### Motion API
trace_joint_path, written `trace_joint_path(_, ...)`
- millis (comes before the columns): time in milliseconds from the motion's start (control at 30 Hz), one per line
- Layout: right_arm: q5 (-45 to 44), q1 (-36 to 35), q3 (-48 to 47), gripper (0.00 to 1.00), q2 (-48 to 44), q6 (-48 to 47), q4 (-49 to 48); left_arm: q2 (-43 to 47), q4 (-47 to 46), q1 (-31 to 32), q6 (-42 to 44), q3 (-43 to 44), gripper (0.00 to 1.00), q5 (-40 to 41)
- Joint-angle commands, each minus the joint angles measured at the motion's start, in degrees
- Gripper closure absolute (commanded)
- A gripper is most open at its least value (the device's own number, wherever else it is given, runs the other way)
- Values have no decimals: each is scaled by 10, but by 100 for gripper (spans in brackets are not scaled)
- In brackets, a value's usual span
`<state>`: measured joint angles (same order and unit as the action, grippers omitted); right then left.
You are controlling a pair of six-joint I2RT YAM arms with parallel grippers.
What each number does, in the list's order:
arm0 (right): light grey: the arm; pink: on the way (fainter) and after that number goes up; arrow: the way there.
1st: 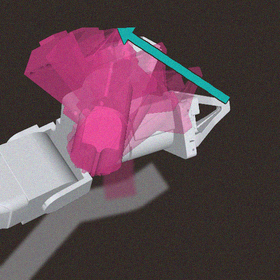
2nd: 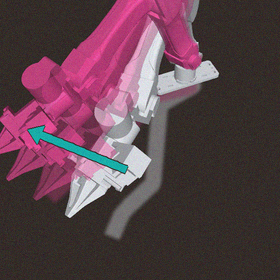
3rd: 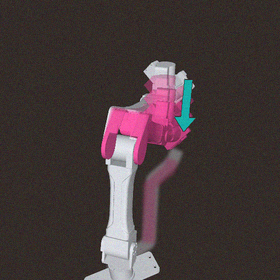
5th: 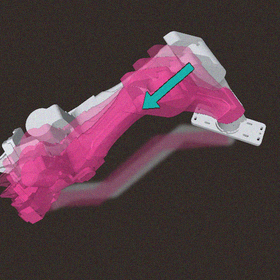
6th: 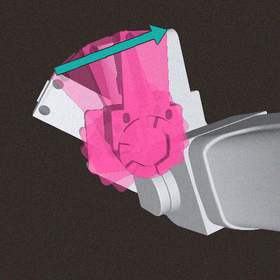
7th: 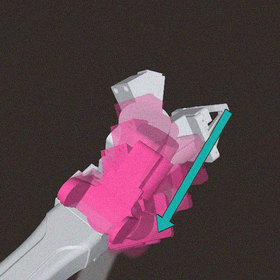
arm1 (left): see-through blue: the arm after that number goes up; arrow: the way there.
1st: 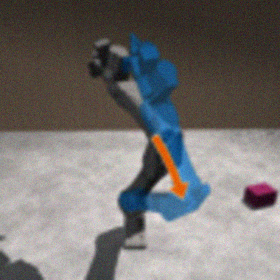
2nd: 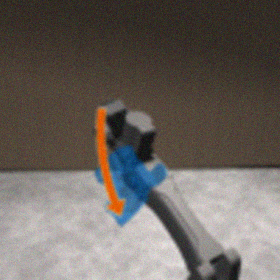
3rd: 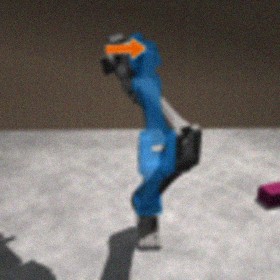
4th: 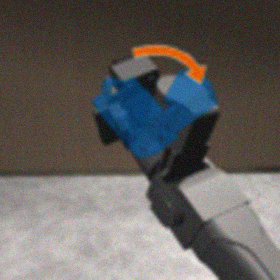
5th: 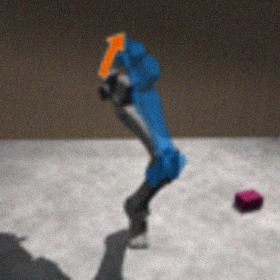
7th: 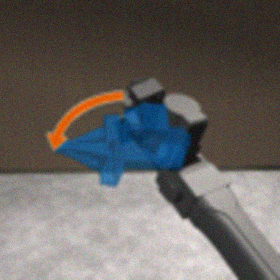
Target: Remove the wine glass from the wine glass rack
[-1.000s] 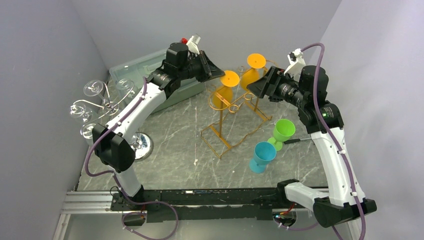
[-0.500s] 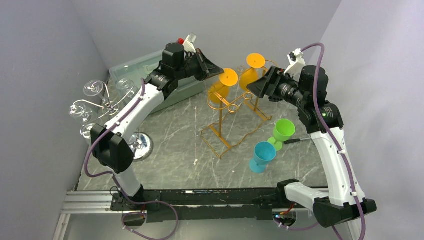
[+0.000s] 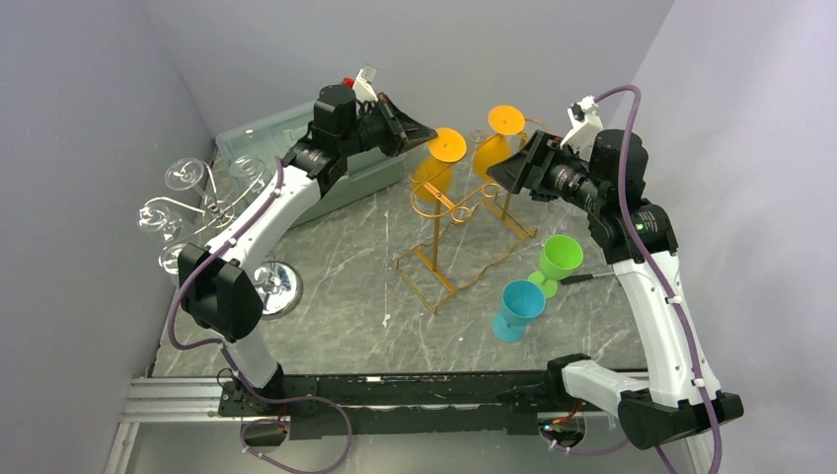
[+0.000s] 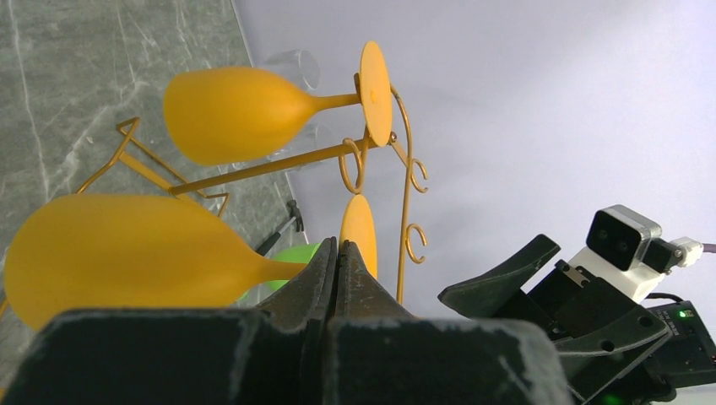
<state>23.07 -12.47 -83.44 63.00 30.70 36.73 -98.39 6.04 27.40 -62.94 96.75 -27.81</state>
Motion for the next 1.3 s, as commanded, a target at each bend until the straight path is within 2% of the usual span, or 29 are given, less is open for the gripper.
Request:
trace_joint_path(0,4,3,0,30,-2,6,-29,28,-53,-5,-19,2,100,-10)
trace_joint_path(333,5,3,-5,30,-1,6,-26,24,-55,-11,-20,10,100,-10)
trace_joint_path(800,8,3,-17,30,1,9,-34,27,-15,-25,4,65,100,-11)
trace_joint_path(1267,31,2,-22,30,7,28,-116,38,47,-38,51,155,100,5)
